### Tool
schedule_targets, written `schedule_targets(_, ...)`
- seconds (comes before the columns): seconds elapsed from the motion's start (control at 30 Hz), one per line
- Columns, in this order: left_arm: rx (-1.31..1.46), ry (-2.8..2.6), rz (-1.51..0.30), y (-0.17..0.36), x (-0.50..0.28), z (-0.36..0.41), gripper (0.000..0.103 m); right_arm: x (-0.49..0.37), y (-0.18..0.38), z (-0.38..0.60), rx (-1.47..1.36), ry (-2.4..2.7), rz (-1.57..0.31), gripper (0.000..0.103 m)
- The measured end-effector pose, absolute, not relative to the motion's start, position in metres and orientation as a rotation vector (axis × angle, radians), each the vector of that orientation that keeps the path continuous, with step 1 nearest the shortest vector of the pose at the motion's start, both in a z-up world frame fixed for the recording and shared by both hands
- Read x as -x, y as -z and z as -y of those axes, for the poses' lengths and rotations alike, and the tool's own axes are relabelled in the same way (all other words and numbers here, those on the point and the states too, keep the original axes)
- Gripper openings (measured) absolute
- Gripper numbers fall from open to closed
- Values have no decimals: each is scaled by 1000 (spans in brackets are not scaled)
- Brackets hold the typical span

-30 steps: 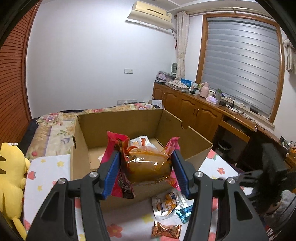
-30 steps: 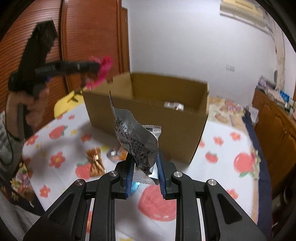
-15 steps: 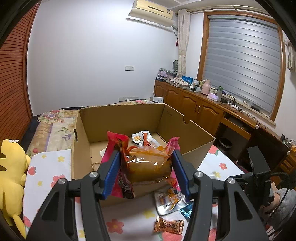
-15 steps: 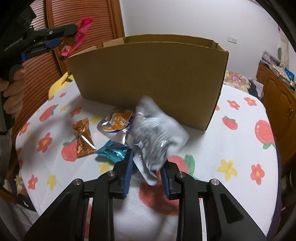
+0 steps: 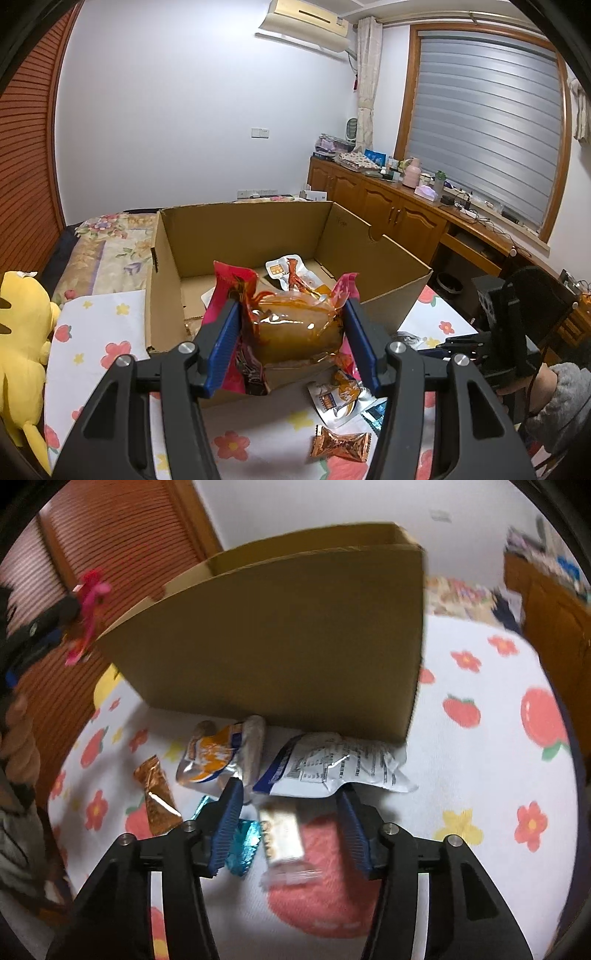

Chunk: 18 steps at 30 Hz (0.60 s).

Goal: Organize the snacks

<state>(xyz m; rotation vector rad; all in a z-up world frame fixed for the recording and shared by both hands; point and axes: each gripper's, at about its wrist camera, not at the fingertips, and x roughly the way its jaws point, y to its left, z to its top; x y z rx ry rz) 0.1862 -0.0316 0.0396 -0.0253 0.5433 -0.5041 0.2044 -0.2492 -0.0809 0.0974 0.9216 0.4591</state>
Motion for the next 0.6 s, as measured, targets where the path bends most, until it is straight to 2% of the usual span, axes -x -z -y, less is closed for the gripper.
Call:
schedule_targets(0.1, 32, 505, -550, -37, -187, 30, 56, -205, 81, 259, -175, -473, -923, 53)
schedule_targets(0.17, 31, 507, -550, -35, -186, 29, 56, -207, 82, 262, -205, -447, -926, 58)
schedule_targets(0.2, 28, 509, -551, -35, -186, 30, 56, -208, 82, 264, -218, -432, -925, 64)
schedule_targets(0.3, 28, 512, -554, -34, -185, 30, 56, -215, 86, 277, -340, -433, -950, 65)
schedule_targets(0.4, 29, 515, -554, -34, -185, 29, 56, -217, 88, 283, -368, -377, -948, 50)
schedule_targets(0.47, 27, 514, -556, -34, -185, 29, 56, -217, 90, 290, -428, -380, -948, 48)
schedule_targets(0.5, 27, 514, -557, -34, -185, 29, 56, -216, 91, 292, -432, -366, -946, 39)
schedule_targets(0.6, 28, 515, -554, -33, -185, 29, 56, -215, 91, 295, -433, -359, -942, 31)
